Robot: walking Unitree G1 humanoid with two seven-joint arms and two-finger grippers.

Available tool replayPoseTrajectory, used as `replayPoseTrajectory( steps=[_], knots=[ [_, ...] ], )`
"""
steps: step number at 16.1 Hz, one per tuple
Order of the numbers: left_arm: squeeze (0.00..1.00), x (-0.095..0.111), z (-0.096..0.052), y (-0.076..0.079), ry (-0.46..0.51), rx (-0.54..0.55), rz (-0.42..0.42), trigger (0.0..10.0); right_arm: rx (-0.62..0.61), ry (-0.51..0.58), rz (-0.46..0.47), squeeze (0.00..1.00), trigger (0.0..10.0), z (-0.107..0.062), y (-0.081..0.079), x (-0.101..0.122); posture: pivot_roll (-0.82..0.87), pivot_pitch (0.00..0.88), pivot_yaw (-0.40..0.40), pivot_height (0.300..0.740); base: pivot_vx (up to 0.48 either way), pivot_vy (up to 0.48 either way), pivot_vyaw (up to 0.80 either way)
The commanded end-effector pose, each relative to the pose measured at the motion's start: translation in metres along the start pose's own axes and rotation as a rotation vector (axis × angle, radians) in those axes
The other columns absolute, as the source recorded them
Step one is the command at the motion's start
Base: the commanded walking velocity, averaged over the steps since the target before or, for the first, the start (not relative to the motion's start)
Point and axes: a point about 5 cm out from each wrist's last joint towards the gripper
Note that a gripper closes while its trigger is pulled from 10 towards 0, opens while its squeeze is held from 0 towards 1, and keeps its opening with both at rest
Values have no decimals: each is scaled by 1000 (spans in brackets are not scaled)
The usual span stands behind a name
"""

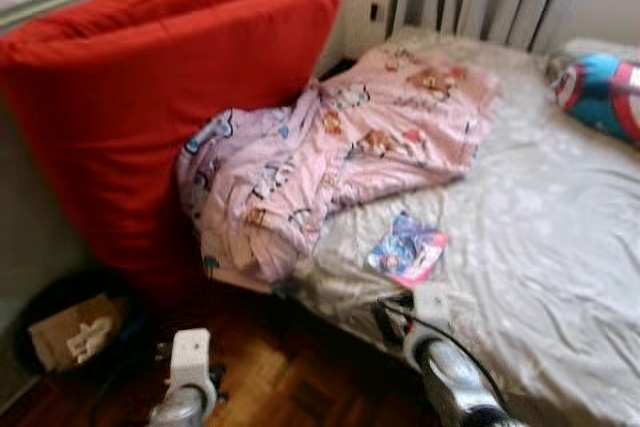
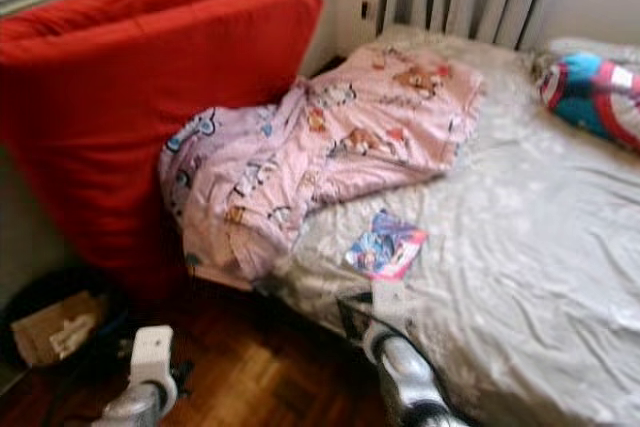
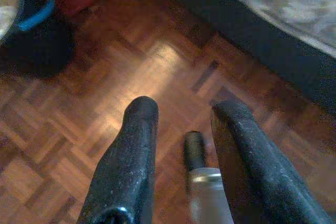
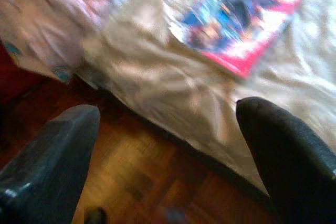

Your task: Clean up the room

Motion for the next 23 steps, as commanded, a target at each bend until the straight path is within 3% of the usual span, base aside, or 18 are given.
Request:
replayPoseTrajectory(
  steps=[1,6,23],
  knots=[
    [0,-3,-1,-4,-14,7,-8,10000,-4,0,12,0,10000,1,0,2,-119,42,-36,740,0,0,0],
    [0,-1,0,-2,-4,-4,-13,10000,-4,2,30,0,10000,1,0,2,-119,46,-37,740,0,0,0],
    [0,8,2,2,22,-16,-17,10000,-6,17,24,0,10000,2,1,7,-121,63,-36,740,274,0,0]
  ],
)
Point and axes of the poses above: a point about 5 cm out from each wrist's last joint towards the gripper, its own z axis pointing out of the wrist towards the gripper, its own x axis along the axis of the wrist's last joint, y = z × x, and after that the axes turned 13 degrees about -z, right-handed
